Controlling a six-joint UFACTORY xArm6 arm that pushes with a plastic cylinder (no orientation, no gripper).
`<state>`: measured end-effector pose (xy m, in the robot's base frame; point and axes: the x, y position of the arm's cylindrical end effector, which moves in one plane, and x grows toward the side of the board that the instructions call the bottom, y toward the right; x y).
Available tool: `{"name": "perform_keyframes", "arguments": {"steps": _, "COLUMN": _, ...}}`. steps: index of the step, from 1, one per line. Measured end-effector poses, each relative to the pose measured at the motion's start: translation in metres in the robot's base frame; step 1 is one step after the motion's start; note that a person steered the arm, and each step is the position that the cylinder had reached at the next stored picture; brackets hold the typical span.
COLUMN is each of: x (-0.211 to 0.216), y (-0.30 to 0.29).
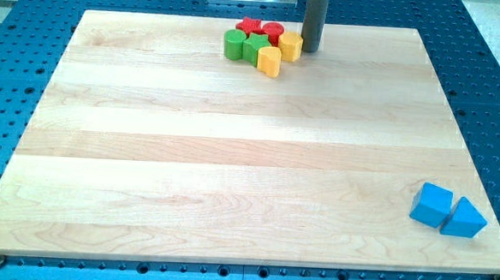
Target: Slide the blue triangle above the blue cube
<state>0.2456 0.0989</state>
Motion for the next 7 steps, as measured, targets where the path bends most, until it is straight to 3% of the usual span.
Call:
{"name": "perform_keyframes", "arguments": {"steps": 1, "x": -0.004, "y": 0.036}}
{"name": "perform_keyframes", "arguments": {"steps": 3, "x": 0.127, "y": 0.152}}
{"name": "perform_keyframes", "arguments": {"steps": 5, "x": 0.158, "y": 0.163}}
{"name": "perform_keyframes", "arguments": {"steps": 7, "x": 0.214, "y": 0.231}}
